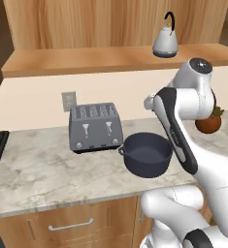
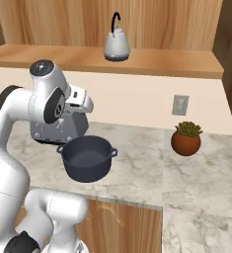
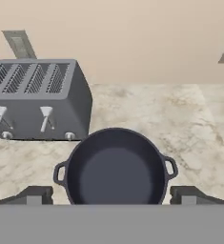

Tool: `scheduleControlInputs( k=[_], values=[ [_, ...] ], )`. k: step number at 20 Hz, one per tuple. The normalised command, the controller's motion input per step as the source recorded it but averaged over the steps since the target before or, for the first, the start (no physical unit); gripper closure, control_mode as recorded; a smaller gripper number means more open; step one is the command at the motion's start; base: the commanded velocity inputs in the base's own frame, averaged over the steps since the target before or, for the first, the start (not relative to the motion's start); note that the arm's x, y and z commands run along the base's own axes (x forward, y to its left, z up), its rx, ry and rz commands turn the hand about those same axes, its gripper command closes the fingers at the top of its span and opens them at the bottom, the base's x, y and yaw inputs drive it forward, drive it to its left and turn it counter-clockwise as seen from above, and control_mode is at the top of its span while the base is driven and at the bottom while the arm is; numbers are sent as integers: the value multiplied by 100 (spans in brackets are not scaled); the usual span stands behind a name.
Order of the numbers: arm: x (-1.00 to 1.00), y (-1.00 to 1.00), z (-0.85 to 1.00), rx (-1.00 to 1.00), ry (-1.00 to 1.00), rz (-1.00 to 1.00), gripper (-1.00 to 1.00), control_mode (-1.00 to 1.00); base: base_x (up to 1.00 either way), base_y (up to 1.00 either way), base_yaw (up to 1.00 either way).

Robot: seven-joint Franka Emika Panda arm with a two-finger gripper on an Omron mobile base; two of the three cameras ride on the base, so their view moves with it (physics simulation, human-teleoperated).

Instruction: Pick the kettle from the cabinet and place it on a stove burner. Then pick the pot from the counter and place it on another stove burner. Finally, turn both burners on.

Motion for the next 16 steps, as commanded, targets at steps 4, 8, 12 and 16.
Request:
scheduleControlInputs(
  k=[4,8,12,16],
  values=[
    [-22,-6,37,0,-34,-4,-100,-100,0,0,0],
    [-6,-3,41,0,-27,-4,-100,-100,0,0,0],
    [0,-2,46,0,-23,-4,-100,-100,0,0,0],
    [0,-4,55,0,-21,-4,-100,-100,0,0,0]
  ],
)
